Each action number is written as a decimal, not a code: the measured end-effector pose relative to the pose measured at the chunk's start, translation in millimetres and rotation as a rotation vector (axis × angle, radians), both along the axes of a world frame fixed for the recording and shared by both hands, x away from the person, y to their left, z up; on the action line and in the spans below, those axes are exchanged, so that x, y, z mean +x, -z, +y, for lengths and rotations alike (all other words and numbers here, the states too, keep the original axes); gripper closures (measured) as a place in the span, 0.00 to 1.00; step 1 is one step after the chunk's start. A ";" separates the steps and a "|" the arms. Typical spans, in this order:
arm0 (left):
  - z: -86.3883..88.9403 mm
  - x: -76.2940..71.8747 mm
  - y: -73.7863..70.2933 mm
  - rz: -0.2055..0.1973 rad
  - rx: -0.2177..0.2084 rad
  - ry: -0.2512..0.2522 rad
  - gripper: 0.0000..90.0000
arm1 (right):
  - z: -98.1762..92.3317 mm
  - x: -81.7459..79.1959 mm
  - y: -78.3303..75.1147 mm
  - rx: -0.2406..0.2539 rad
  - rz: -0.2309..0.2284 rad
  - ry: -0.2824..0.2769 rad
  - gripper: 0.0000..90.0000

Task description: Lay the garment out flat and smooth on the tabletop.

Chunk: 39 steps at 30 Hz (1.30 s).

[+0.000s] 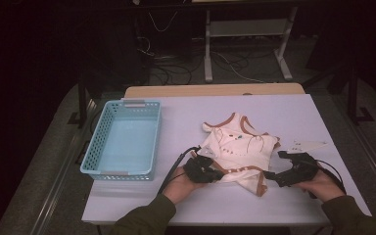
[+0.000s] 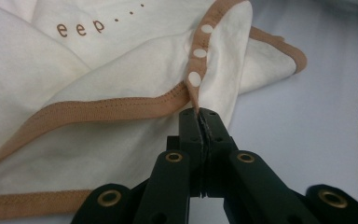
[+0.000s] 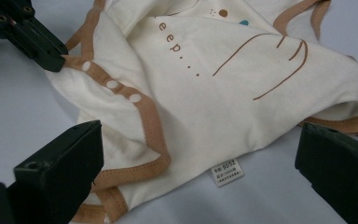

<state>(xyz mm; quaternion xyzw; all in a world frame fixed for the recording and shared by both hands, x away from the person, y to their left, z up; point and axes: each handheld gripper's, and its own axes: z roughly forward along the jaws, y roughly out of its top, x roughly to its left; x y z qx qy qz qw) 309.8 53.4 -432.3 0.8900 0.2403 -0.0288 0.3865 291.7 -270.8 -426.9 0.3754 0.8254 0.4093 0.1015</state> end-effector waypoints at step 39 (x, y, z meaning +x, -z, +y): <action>73.2 -40.9 -5.9 0.048 0.049 0.004 0.97 | 9.0 -0.1 5.3 -0.042 0.024 -0.029 0.01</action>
